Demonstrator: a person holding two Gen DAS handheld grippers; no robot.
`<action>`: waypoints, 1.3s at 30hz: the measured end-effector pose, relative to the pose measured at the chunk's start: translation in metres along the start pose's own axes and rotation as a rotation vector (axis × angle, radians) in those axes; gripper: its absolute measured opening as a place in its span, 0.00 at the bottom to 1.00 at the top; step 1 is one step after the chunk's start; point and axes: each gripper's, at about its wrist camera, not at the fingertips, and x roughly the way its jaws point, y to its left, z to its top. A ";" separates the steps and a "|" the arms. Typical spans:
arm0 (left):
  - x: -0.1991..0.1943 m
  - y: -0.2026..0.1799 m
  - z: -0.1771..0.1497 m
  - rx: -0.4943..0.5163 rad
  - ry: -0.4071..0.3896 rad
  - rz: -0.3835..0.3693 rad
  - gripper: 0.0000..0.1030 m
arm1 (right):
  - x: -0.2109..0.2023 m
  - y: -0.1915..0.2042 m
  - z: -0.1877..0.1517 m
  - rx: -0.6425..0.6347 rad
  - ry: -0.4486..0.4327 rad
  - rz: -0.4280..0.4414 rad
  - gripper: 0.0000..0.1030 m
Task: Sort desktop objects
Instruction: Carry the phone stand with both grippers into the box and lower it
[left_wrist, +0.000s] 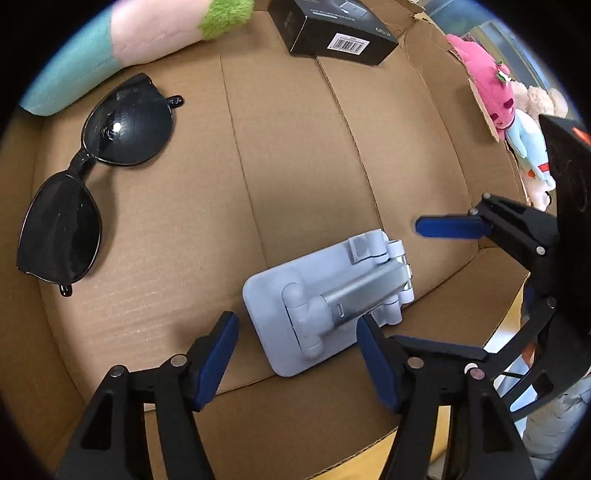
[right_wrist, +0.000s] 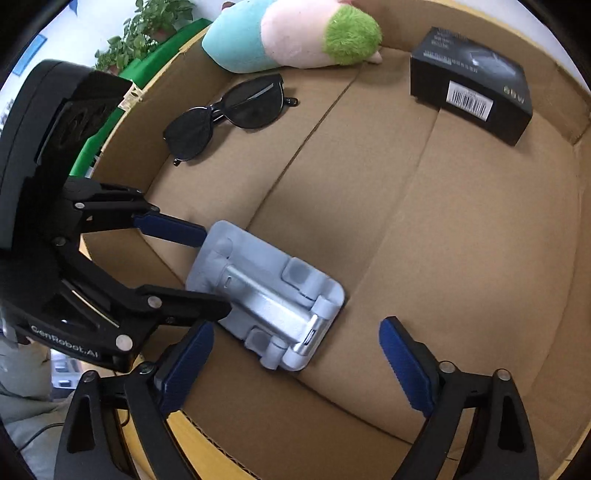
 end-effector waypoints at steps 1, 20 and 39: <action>-0.002 0.000 -0.001 -0.001 -0.008 -0.001 0.60 | 0.002 -0.004 -0.001 0.017 0.008 0.033 0.88; -0.029 -0.015 -0.001 0.040 -0.046 -0.005 0.52 | -0.011 0.006 -0.010 -0.031 0.005 -0.082 0.55; -0.036 0.007 0.001 -0.006 -0.074 -0.060 0.47 | -0.036 0.018 -0.023 -0.059 0.015 -0.164 0.56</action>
